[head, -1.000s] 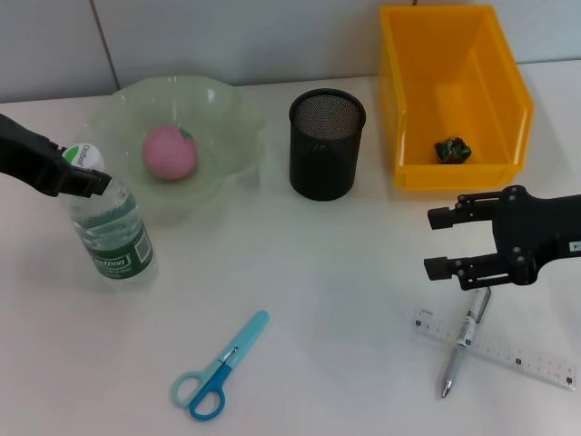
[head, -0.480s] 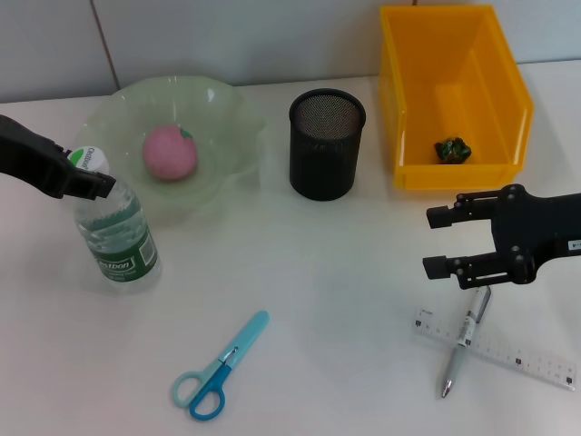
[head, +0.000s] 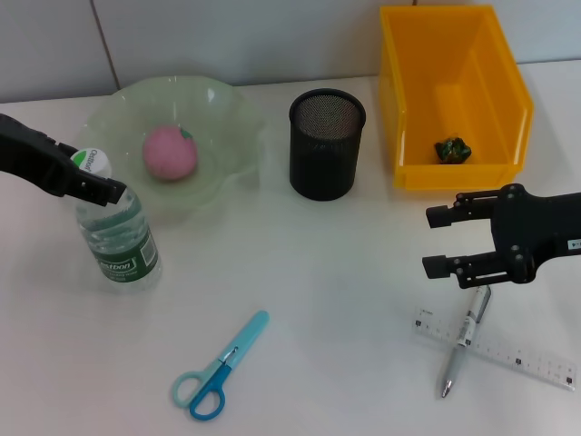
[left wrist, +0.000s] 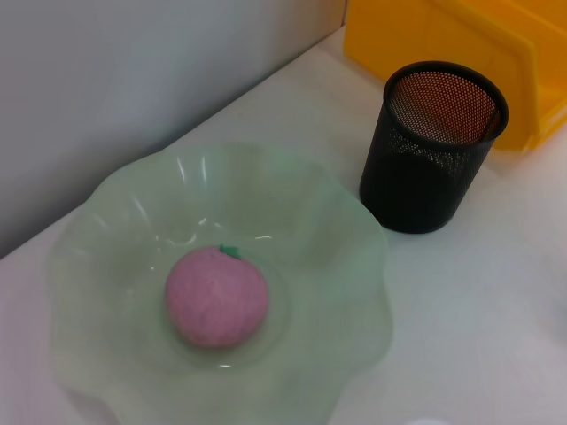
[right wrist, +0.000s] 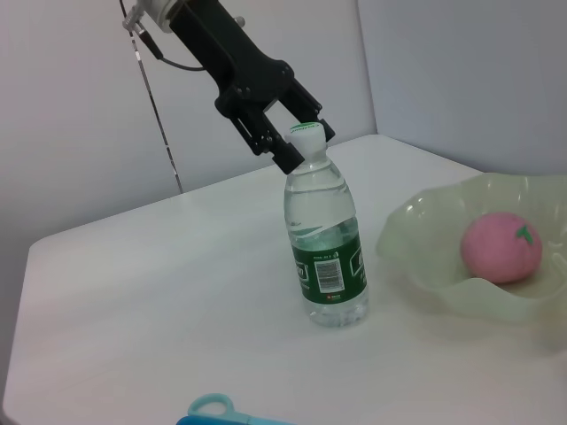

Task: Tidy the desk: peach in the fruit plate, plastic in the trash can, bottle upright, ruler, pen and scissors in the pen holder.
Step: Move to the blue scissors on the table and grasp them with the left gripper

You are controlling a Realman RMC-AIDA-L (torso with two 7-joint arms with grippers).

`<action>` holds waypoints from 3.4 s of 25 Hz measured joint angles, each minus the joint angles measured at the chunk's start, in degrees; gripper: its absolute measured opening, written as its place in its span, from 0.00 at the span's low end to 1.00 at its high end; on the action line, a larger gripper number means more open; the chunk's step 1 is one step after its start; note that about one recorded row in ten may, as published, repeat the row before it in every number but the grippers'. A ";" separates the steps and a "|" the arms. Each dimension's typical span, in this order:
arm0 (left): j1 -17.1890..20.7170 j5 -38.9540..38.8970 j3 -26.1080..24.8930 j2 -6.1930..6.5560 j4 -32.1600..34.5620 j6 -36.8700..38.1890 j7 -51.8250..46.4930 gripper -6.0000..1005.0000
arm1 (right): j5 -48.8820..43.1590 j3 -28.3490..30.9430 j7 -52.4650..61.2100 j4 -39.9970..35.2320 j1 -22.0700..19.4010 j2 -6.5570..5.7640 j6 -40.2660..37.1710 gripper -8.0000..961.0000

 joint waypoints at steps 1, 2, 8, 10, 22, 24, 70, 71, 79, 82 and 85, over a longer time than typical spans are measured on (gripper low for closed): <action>0.00 0.00 0.00 0.00 0.00 0.00 0.00 0.71 | 0.00 0.00 0.00 0.00 0.00 0.00 0.00 0.77; -0.01 -0.04 -0.03 0.00 0.28 0.09 0.00 0.75 | 0.00 0.00 0.00 0.01 0.00 -0.01 0.01 0.77; 0.43 -5.93 -4.65 -0.23 5.11 2.56 2.48 0.78 | 0.00 0.10 0.00 -0.05 -0.17 -0.04 0.04 0.77; 0.64 -11.48 -8.31 -0.18 6.34 3.95 3.94 0.79 | 0.00 0.38 0.00 -0.06 -0.19 -0.05 0.04 0.77; 12.47 -54.33 -7.56 -0.86 1.84 6.08 22.45 0.80 | 0.03 0.74 0.00 -0.15 -0.24 -0.09 -0.18 0.77; 14.34 -56.84 -2.13 -0.96 -0.33 4.97 25.94 0.80 | 0.04 0.83 0.02 -0.16 -0.18 -0.28 -0.29 0.77; 5.45 -24.23 19.37 -0.77 -7.36 -3.57 1.61 0.76 | -8.63 -0.18 -2.04 -3.45 3.44 -2.87 -4.75 0.77; 3.04 -21.37 19.85 -0.83 -6.70 -1.70 -2.39 0.76 | -8.88 -0.17 -2.29 -3.49 3.61 -2.86 -4.67 0.77; -4.94 -9.36 25.13 -1.07 -6.38 2.69 -14.41 0.75 | -9.57 -0.17 -3.63 -3.93 4.23 -2.49 -4.15 0.77; -6.77 -6.20 27.81 -1.20 -6.58 3.01 -18.37 0.75 | -9.60 -0.17 -3.76 -3.94 4.23 -2.37 -3.75 0.77; -8.02 -4.02 29.68 -1.43 -7.24 3.06 -21.16 0.75 | -9.68 -0.17 -3.90 -3.93 4.21 -2.24 -3.65 0.77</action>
